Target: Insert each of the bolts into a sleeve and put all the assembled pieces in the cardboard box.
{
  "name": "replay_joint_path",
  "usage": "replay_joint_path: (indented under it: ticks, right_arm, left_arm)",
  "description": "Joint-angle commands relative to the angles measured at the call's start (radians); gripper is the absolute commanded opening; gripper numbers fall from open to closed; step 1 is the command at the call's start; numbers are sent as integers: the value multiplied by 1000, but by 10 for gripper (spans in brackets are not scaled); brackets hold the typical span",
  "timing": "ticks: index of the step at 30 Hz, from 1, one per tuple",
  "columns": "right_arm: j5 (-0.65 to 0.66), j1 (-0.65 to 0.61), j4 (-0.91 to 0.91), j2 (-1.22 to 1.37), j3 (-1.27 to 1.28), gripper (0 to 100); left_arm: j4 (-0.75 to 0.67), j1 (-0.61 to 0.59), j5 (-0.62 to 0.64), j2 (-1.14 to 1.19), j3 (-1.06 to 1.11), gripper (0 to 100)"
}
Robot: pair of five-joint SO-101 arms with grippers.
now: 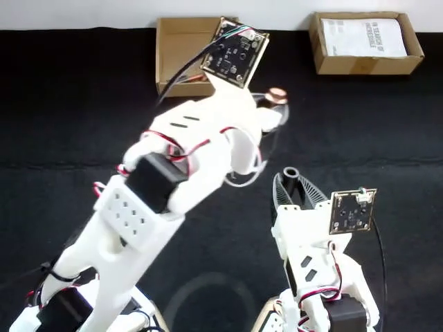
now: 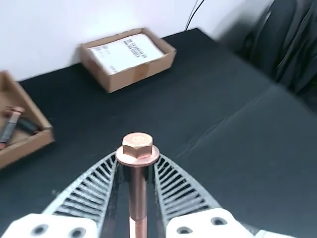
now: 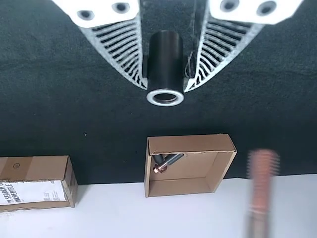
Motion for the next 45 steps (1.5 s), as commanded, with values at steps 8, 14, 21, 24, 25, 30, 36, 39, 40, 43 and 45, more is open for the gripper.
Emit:
replay_joint_path:
  ticks: [8,14,21,24,25,30,36,39,40,43,45]
  right_arm:
    - [11,-7,-24,-8,-10,6]
    - [11,-7,-24,-8,-7,6]
    - [11,-7,-24,-2,-5,6]
    - [11,-7,-24,-2,-4,6]
    - [11,-7,-24,-2,-4,6]
    - [11,-5,-24,-2,-2,6]
    - [11,-5,-24,-2,-2,6]
    - [11,-5,-24,-2,-2,6]
    - [11,-5,-24,-2,-2,6]
    - [11,-5,-24,-2,-5,6]
    - [11,-5,-24,-1,-10,6]
  left_arm:
    - [-198,102,68,-22,147,9]
    - [-333,111,68,-19,266,9]
    - [-399,108,63,-19,306,9]
    - [-393,111,66,-19,306,9]
    - [-393,111,66,-19,308,9]
    - [-282,111,68,-47,314,9]
    - [-140,185,69,-174,449,9]
    - [-133,226,63,-257,564,9]
    - [-132,234,61,-285,599,12]
    - [-130,242,61,-334,674,22]
    - [-129,236,61,-346,707,86]
